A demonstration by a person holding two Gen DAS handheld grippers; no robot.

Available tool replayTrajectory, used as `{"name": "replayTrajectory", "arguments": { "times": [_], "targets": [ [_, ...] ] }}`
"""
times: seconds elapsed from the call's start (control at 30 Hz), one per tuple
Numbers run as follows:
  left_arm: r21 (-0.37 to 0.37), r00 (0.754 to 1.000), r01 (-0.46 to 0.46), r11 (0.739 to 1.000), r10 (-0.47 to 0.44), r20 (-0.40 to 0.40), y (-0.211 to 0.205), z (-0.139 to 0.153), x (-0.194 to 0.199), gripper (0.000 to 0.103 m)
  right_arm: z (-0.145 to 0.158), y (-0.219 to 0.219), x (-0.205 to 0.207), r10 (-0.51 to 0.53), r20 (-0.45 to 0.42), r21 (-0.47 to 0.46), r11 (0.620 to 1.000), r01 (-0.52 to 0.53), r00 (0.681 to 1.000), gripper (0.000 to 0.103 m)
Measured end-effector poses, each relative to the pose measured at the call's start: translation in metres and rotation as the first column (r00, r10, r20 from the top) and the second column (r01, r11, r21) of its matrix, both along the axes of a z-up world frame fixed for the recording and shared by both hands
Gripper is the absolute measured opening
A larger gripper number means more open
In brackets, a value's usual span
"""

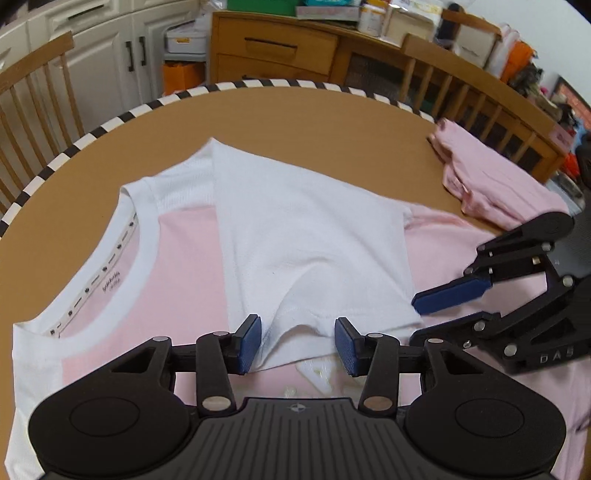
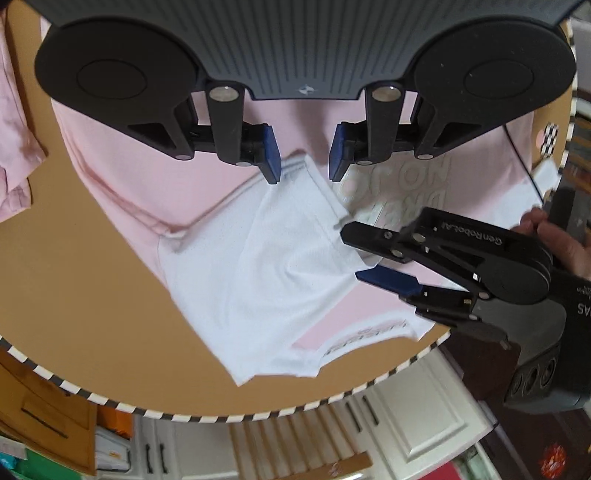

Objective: Fold clothes

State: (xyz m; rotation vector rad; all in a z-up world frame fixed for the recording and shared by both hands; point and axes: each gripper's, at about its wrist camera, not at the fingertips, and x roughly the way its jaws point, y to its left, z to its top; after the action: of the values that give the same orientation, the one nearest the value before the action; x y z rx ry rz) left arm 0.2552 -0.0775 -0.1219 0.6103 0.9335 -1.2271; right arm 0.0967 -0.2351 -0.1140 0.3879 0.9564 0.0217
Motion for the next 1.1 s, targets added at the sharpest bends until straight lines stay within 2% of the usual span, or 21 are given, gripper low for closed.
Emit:
{"name": "replayTrajectory", "arguments": {
  "times": [0.07,0.13,0.17,0.23,0.3,0.33,0.4,0.47,0.53,0.63,0.7,0.73,0.77,0.83,0.93,1.0,1.03,1.07,1.1],
  "targets": [
    [-0.001,0.998,-0.038,0.999,0.038,0.048,0.007,0.005,0.003,0.05,0.006,-0.003,-0.002,-0.017,0.026,0.005,1.0,0.017,1.0,0.033],
    [-0.058,0.985,-0.161,0.985,0.164,0.051,0.013,0.01,0.013,0.052,0.01,-0.007,0.002,-0.041,0.062,0.019,0.999,0.04,0.997,0.034],
    [-0.088,0.972,-0.224,0.971,0.229,0.048,0.016,0.013,0.019,0.054,0.012,-0.009,0.004,-0.053,0.08,0.026,0.998,0.051,0.995,0.034],
    [-0.133,0.922,-0.385,0.913,0.388,-0.004,0.018,0.011,0.028,0.057,0.011,-0.008,0.005,-0.044,0.079,0.019,0.999,0.042,0.996,0.034],
    [-0.132,0.887,-0.461,0.878,0.462,-0.018,0.015,0.005,0.027,0.057,0.008,-0.004,0.004,-0.018,0.059,0.001,1.0,0.018,0.998,0.034],
    [-0.113,0.879,-0.472,0.874,0.476,0.005,0.012,0.001,0.024,0.057,0.006,-0.002,0.003,-0.005,0.049,-0.008,1.0,0.006,0.999,0.033],
    [-0.031,0.892,-0.441,0.897,0.442,0.092,0.002,-0.009,0.012,0.058,0.002,0.002,0.003,0.02,0.029,-0.026,0.999,-0.019,0.999,0.033],
    [-0.024,0.903,-0.39,0.92,0.388,0.185,-0.001,-0.01,-0.003,0.059,0.0,0.005,0.001,0.041,0.009,-0.038,0.998,-0.04,0.999,0.034],
    [0.008,0.902,-0.388,0.921,0.379,0.206,-0.004,-0.006,-0.011,0.059,0.003,0.002,-0.002,0.03,0.01,-0.014,0.999,-0.03,1.0,0.034],
    [0.062,0.871,-0.414,0.908,0.375,0.317,-0.004,-0.005,-0.026,0.067,0.009,-0.002,-0.003,0.013,0.047,-0.001,1.0,-0.013,0.999,0.036],
    [0.091,0.851,-0.408,0.908,0.342,0.399,0.002,-0.006,-0.033,0.067,0.012,-0.005,-0.001,-0.001,0.082,0.0,1.0,0.001,0.997,0.038],
    [0.105,0.837,-0.415,0.904,0.335,0.434,0.002,-0.008,-0.037,0.067,0.011,-0.006,0.001,-0.011,0.107,0.006,1.0,0.01,0.994,0.047],
    [0.099,0.827,-0.43,0.898,0.347,0.442,0.004,-0.007,-0.039,0.067,0.009,-0.007,0.004,-0.013,0.128,0.01,1.0,0.012,0.992,0.053],
    [0.077,0.808,-0.467,0.881,0.389,0.443,0.007,-0.003,-0.042,0.067,0.0,-0.004,0.013,0.026,0.104,-0.02,1.0,-0.024,0.994,0.051],
    [0.05,0.782,-0.54,0.84,0.479,0.4,0.019,0.007,-0.05,0.067,-0.005,0.011,0.014,0.153,0.044,-0.17,0.975,-0.143,0.987,0.038],
    [0.02,0.747,-0.613,0.79,0.572,0.338,0.032,0.016,-0.056,0.068,-0.001,0.017,0.005,0.233,0.022,-0.206,0.953,-0.224,0.972,0.035],
    [-0.002,0.716,-0.661,0.751,0.631,0.298,0.041,0.021,-0.061,0.068,0.001,0.018,0.0,0.26,0.017,-0.206,0.946,-0.251,0.966,0.035],
    [-0.029,0.672,-0.714,0.7,0.696,0.252,0.052,0.028,-0.069,0.069,0.005,0.016,-0.005,0.274,0.021,-0.197,0.944,-0.265,0.962,0.035],
    [-0.055,0.615,-0.769,0.636,0.762,0.203,0.064,0.035,-0.078,0.072,0.009,0.013,-0.01,0.285,0.037,-0.179,0.945,-0.275,0.958,0.035]
  ]
}}
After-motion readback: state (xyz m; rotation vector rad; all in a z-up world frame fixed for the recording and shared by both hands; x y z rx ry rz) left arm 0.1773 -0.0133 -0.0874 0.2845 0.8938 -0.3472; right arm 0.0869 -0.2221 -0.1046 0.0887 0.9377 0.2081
